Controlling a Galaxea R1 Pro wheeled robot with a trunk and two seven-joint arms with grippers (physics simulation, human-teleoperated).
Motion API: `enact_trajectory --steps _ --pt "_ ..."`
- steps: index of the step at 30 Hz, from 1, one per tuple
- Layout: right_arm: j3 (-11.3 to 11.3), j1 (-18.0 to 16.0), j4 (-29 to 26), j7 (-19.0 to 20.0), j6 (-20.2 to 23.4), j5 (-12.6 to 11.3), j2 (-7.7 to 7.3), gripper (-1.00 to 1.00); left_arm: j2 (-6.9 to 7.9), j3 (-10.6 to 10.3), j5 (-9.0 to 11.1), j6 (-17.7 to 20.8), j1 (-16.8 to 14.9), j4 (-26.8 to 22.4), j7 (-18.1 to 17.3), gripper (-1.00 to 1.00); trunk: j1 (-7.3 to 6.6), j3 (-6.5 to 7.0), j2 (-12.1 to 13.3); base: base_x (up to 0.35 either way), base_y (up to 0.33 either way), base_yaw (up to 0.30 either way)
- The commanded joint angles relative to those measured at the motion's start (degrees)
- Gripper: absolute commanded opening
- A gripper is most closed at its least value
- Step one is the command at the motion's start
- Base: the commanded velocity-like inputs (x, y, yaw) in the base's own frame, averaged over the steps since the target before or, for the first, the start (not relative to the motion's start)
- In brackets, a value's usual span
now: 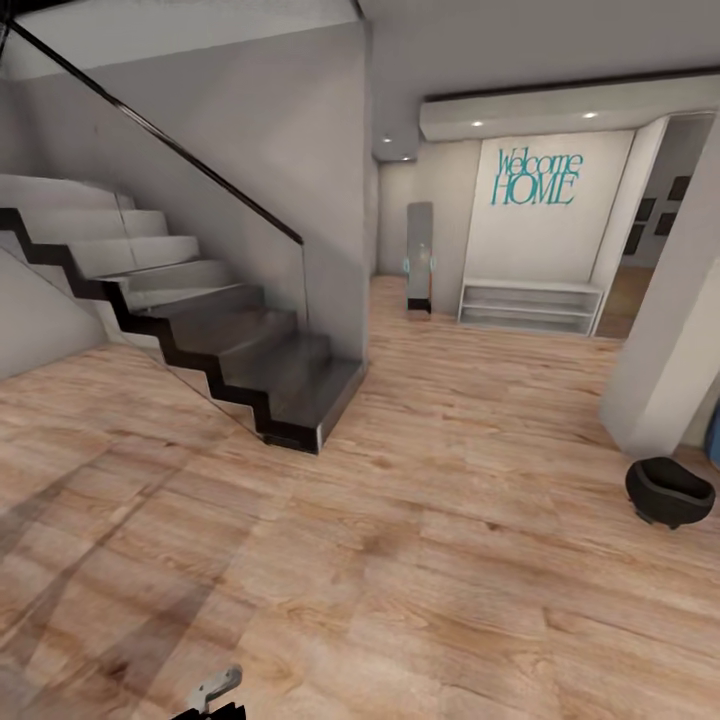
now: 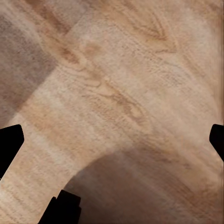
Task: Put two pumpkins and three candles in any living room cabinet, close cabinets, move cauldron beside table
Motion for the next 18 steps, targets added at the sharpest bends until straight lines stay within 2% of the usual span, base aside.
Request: enact_trajectory --steps 1,5,18 --pt "0.49 -0.06 0.1 0.29 0.11 -0.55 0.0 1.0 -0.03 -0.48 0.34 0.11 -0.06 0.08 0.14 1.0 0.03 -0.05 -0.03 0.332 -0.032 -0.001" --pt "0.47 -0.04 0.1 0.29 0.12 -0.55 0.0 1.0 -0.03 -0.48 0.34 0.11 -0.06 0.09 0.14 1.0 0.03 -0.05 -0.03 0.332 -0.012 -0.13" --pt "0.46 -0.05 0.1 0.29 0.12 -0.55 0.0 1.0 -0.03 -0.48 0.34 0.11 -0.08 0.06 0.14 1.0 0.03 -0.05 -0.03 0.334 -0.001 -0.279"
